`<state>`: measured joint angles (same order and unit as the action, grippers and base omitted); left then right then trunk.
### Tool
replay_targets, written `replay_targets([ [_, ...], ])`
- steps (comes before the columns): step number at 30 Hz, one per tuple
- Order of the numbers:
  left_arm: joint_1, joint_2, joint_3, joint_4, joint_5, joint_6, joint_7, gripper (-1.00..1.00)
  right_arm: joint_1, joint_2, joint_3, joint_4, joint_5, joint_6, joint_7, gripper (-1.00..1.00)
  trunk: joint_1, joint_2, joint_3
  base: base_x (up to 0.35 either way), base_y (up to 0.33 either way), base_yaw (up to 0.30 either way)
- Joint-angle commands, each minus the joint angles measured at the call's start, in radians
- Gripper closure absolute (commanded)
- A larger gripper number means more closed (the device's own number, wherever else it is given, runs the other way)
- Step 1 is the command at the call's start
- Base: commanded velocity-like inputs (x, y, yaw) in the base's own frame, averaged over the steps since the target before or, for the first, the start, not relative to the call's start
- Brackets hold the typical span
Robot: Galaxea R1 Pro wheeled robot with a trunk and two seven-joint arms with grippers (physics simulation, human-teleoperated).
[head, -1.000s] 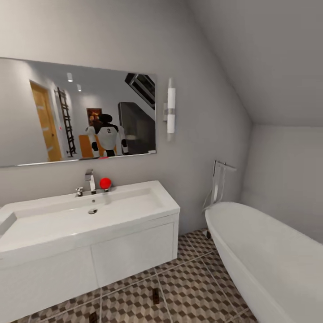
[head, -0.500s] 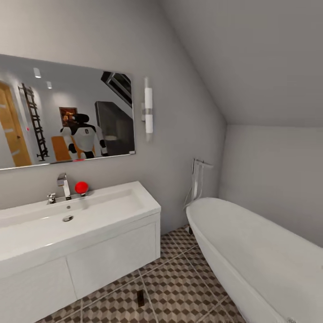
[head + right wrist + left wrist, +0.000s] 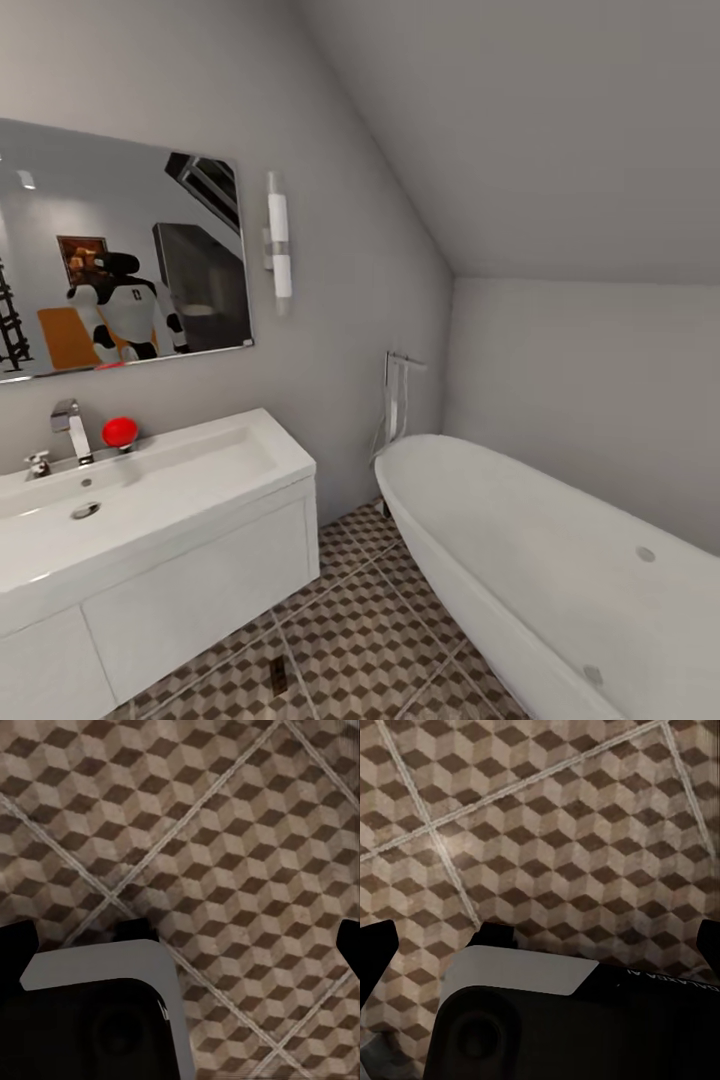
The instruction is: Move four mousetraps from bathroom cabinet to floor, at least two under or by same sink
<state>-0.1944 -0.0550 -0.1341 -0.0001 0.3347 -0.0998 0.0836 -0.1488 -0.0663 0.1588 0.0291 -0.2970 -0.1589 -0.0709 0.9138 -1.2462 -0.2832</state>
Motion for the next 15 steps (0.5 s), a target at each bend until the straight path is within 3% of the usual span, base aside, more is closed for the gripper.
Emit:
replay_targets([
  [1, 0.000, 0.000, -0.009, 0.000, 0.007, -0.003, 0.004, -1.00, -0.002, 0.000, 0.008, 0.003, -0.009, -0.005, 0.000, -1.00, 0.000, -0.001, -0.001, 0.000, 0.000, -0.294],
  [15, 0.000, 0.000, -0.009, 0.001, 0.007, -0.003, 0.004, -1.00, -0.002, 0.000, 0.008, 0.003, -0.013, -0.005, 0.000, -1.00, 0.000, -0.001, -0.001, 0.000, 0.000, -0.294],
])
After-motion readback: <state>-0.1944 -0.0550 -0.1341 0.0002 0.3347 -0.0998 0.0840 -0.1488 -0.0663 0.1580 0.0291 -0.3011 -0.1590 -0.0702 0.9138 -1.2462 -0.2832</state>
